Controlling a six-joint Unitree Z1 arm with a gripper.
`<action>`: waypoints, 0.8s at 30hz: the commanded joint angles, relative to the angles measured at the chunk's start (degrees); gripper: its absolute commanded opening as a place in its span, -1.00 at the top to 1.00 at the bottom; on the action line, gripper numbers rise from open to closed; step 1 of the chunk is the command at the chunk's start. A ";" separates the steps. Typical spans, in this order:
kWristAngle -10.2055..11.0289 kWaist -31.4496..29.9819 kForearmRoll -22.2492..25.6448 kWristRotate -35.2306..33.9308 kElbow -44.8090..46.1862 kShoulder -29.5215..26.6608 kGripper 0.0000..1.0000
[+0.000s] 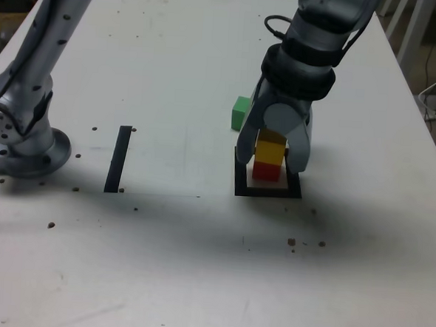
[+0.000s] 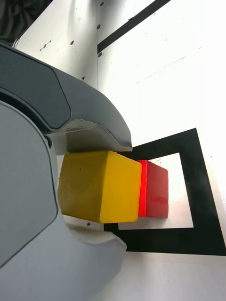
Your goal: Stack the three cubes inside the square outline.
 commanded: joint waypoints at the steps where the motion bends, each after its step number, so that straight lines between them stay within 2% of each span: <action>1: 0.02 0.06 -0.08 0.11 0.08 0.32 -0.70; 10: 1.63 0.54 0.29 -0.79 0.75 -1.27 -0.98; 24: 5.10 7.56 -0.84 0.10 8.67 -9.12 -0.99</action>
